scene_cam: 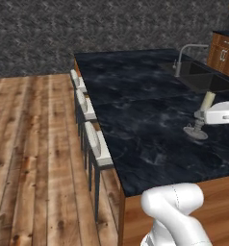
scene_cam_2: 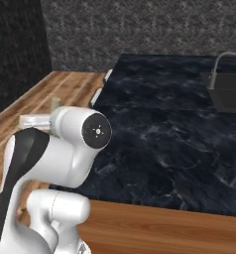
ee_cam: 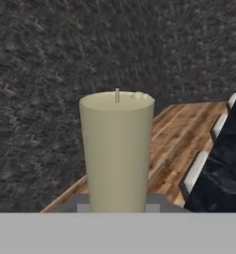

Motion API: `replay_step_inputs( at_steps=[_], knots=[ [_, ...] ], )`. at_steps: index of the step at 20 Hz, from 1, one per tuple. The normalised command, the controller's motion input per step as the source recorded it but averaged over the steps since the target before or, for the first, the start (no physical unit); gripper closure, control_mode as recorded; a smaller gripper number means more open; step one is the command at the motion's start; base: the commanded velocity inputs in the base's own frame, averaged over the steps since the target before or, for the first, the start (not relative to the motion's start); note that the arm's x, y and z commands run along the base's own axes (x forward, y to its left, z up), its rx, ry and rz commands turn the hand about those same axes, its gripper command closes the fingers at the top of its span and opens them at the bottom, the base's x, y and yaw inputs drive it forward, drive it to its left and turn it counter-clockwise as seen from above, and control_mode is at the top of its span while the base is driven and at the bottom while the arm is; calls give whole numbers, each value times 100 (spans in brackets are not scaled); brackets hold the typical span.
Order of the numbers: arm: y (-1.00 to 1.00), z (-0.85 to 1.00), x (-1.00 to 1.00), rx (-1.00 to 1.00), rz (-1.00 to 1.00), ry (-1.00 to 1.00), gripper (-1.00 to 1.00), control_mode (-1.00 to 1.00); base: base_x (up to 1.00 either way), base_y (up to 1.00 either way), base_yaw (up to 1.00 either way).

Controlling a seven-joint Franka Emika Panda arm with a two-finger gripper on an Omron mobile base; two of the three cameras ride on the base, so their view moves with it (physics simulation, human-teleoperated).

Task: Get the candle and the liquor from the cabinet and move them to the dining counter.

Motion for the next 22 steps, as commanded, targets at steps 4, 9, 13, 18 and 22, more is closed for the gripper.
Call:
replay_step_inputs(
  at_steps=[4,9,13,18,22],
  knots=[
    [-15,-26,51,0,15,3,100,-100,0,0,0],
    [-2,-31,57,0,16,1,100,-100,0,0,0],
    [4,-43,51,-5,12,-2,100,-100,0,0,0],
    [2,-43,54,-4,10,-3,100,-100,0,0,0],
    [9,-41,47,-6,3,-11,100,-100,0,0,0]
  ],
)
